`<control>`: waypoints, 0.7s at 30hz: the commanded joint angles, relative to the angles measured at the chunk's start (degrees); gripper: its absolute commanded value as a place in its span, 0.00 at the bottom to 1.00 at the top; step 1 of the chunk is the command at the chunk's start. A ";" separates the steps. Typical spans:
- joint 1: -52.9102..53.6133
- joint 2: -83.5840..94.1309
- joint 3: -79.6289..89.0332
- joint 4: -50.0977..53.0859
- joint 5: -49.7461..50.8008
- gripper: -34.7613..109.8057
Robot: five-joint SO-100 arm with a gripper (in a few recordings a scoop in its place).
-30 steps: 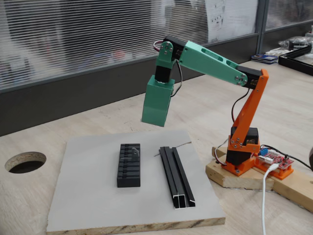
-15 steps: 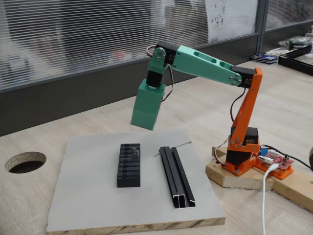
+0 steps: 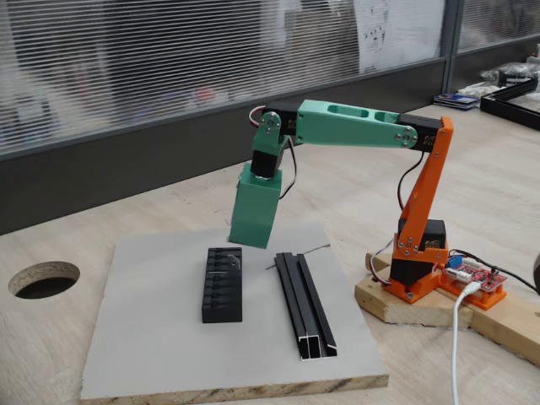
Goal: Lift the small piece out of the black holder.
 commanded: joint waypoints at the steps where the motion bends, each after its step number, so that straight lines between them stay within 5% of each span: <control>1: 0.35 1.05 2.99 -2.81 -6.77 0.50; 21: 0.53 -5.45 2.90 -3.69 -7.73 0.50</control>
